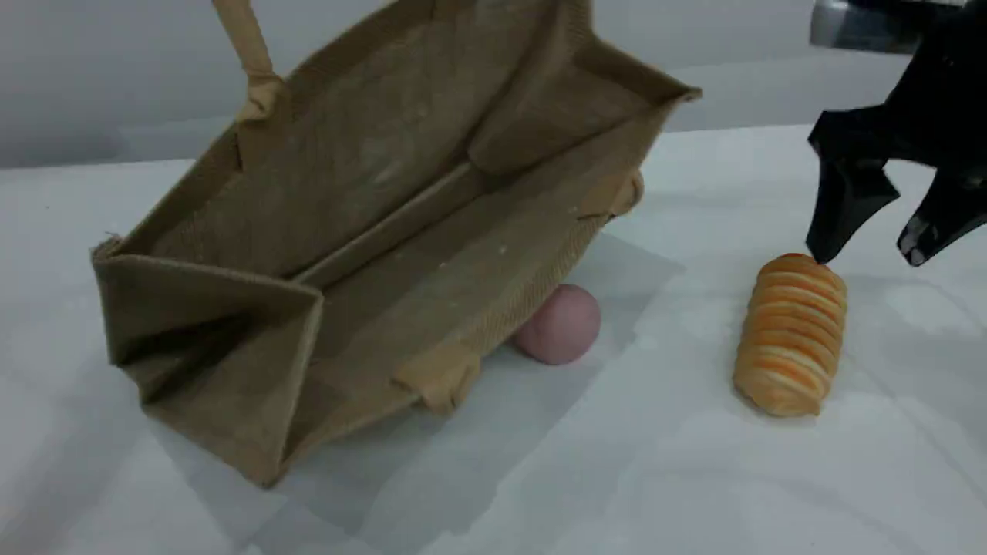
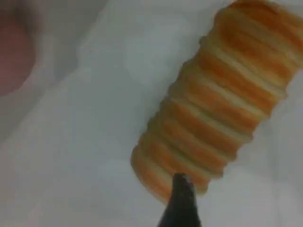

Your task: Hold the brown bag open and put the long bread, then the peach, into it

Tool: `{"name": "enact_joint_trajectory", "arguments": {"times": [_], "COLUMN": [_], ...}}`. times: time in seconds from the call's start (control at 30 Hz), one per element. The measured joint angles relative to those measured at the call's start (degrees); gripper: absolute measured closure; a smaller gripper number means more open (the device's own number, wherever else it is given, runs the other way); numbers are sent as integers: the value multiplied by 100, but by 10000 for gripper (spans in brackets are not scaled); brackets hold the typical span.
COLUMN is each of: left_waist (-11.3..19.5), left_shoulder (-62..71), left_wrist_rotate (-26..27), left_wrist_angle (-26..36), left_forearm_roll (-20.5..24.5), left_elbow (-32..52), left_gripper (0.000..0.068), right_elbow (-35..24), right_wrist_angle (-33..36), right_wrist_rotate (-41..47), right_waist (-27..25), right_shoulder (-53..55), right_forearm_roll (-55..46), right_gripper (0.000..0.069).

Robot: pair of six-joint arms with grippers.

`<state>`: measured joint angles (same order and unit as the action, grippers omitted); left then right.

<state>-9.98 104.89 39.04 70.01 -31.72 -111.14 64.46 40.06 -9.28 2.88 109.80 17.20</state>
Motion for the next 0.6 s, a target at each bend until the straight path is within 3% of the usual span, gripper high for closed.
{"name": "enact_joint_trajectory", "arguments": {"times": [0.27,0.6], "left_waist": [0,0], "left_shoulder": [0,0], "left_wrist_rotate": [-5,-49], "left_wrist_angle": [0,0], "left_forearm_roll": [2,-14], "left_elbow": [6,10], "left_gripper": [597,597], "right_elbow": [27,405], "right_wrist_angle": [-411,-416], "right_wrist_rotate": [-64,-137], "right_waist": [0,0], "right_shoulder": [421,909], "right_forearm_roll": [176,292], "right_gripper": [170,167]}}
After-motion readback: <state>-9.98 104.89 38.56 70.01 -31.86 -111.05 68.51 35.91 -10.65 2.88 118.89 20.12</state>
